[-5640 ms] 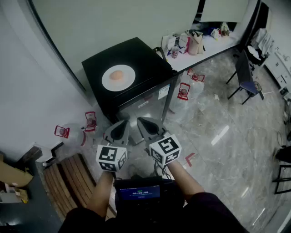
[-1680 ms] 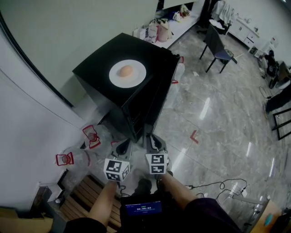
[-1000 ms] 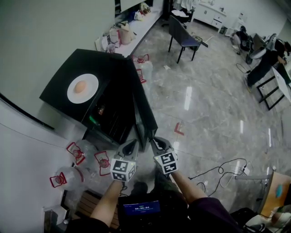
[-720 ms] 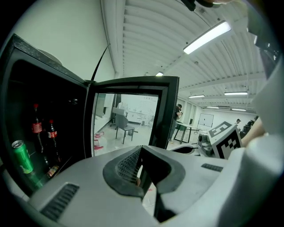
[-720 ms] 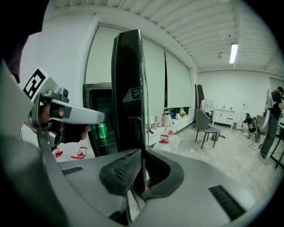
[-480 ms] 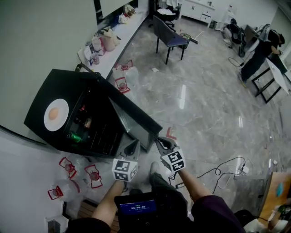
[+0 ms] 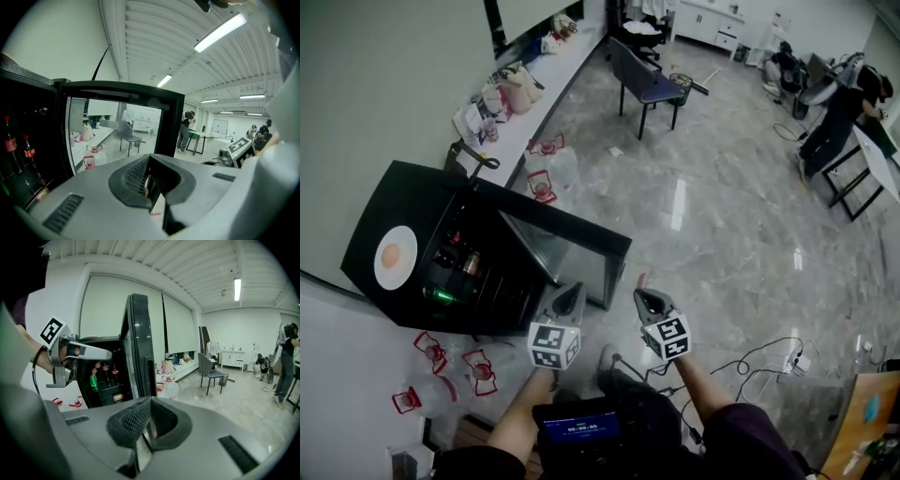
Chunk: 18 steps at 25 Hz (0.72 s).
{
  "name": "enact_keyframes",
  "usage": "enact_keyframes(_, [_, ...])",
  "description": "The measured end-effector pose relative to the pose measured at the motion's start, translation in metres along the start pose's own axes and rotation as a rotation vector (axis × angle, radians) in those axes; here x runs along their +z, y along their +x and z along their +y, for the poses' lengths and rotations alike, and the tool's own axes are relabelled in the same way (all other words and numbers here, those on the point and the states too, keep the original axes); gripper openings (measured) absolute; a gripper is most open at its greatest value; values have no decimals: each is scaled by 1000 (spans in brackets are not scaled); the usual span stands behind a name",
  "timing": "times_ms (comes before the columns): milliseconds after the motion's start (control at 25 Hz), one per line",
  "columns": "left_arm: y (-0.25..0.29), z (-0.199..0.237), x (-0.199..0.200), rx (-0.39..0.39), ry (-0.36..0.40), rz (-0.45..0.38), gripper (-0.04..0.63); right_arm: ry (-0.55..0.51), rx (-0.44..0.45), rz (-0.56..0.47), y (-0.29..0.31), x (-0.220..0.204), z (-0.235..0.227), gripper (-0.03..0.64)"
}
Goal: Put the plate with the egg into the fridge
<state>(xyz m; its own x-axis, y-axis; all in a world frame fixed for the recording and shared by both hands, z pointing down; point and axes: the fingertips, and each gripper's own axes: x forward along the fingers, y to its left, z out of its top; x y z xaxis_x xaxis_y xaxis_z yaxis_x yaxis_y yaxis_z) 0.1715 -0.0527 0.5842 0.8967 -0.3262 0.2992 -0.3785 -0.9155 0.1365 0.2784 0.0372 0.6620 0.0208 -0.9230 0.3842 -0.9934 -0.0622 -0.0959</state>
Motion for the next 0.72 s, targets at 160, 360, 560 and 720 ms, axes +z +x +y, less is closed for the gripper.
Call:
enact_keyframes(160, [-6, 7, 10, 48, -8, -16, 12, -2, 27, -19, 7, 9, -1, 6])
enact_keyframes(360, [-28, 27, 23, 117, -21, -38, 12, -23, 97, -67, 22, 39, 29, 6])
enact_keyframes(560, [-74, 65, 54, 220, -24, -99, 12, -80, 217, -147, 42, 91, 85, 6])
enact_keyframes(720, [-129, 110, 80, 334, 20, -142, 11, -198, 335, -230, 69, 142, 156, 6])
